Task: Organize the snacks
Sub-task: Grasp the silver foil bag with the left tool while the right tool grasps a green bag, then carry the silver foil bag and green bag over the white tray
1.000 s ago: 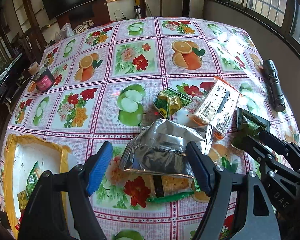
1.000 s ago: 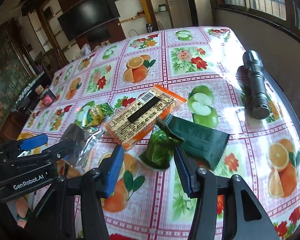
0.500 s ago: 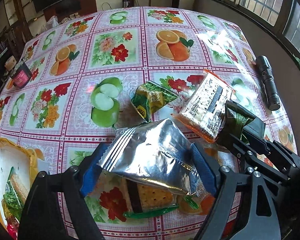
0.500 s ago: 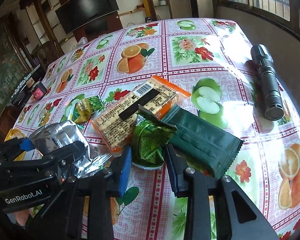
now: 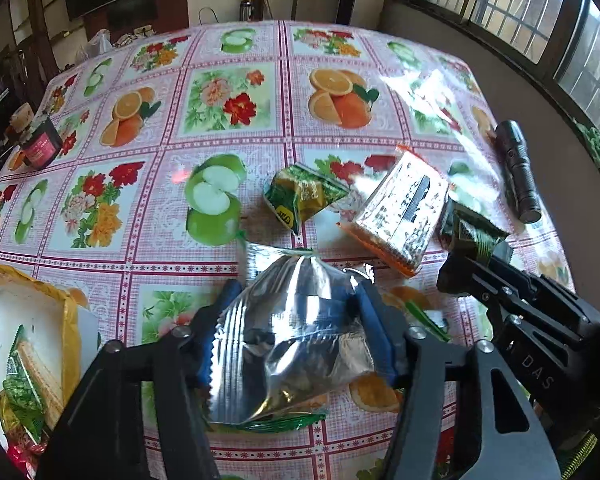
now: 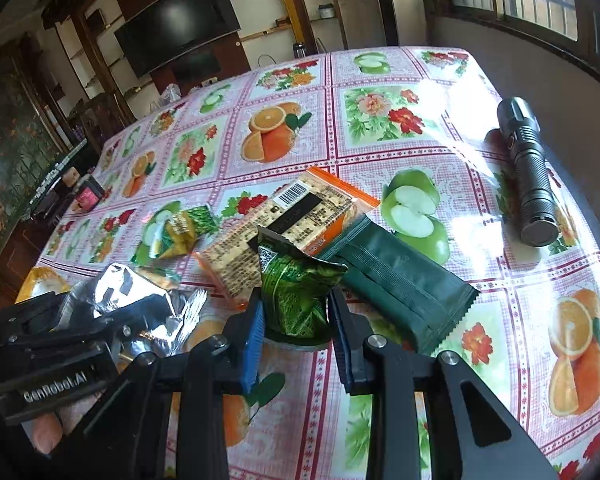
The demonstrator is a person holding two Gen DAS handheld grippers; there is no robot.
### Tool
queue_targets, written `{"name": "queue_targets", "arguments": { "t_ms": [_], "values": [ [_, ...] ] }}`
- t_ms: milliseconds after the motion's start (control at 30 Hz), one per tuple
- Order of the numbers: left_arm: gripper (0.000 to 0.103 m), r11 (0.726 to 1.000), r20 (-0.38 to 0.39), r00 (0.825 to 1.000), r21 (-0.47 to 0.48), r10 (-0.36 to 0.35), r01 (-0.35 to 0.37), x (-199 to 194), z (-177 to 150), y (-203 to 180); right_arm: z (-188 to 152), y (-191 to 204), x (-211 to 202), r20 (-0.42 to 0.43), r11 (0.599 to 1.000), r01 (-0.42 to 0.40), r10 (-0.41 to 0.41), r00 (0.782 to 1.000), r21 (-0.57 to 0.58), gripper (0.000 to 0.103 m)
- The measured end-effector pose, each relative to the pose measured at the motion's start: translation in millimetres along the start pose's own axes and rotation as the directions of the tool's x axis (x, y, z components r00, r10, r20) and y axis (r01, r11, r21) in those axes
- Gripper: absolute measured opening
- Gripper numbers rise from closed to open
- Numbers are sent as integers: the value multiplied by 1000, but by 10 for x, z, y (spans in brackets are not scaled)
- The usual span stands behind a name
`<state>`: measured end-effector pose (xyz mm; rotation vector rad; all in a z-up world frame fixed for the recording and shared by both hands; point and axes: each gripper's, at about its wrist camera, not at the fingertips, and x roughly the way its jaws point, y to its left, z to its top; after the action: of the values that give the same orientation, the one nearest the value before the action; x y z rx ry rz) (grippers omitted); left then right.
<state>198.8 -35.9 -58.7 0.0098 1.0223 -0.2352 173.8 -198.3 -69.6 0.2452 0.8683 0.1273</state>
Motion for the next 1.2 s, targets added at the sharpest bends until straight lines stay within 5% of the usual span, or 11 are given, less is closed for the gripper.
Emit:
{"name": "queue_targets", "arguments": {
  "t_ms": [100,200,733,1200],
  "values": [
    [30,1000,18,1000,-10,-19,19,-196,-27,30,-41,29,-172,28,1000,-27,27,999,7,31],
    [26,999,24,999,-27,-21,21,-293,-99,80,-94,78,-351,51,999,-50,50,997,4,31],
    [21,992,86,994,-98,-68,77,-1024,-591,374,-398,445,-729,59,990,-137,139,989,-42,31],
    [22,981,166,977,-157,137,-111,-1605,-1034,748,-554,986,-911,50,969,-210,218,975,-130,30]
  ]
}}
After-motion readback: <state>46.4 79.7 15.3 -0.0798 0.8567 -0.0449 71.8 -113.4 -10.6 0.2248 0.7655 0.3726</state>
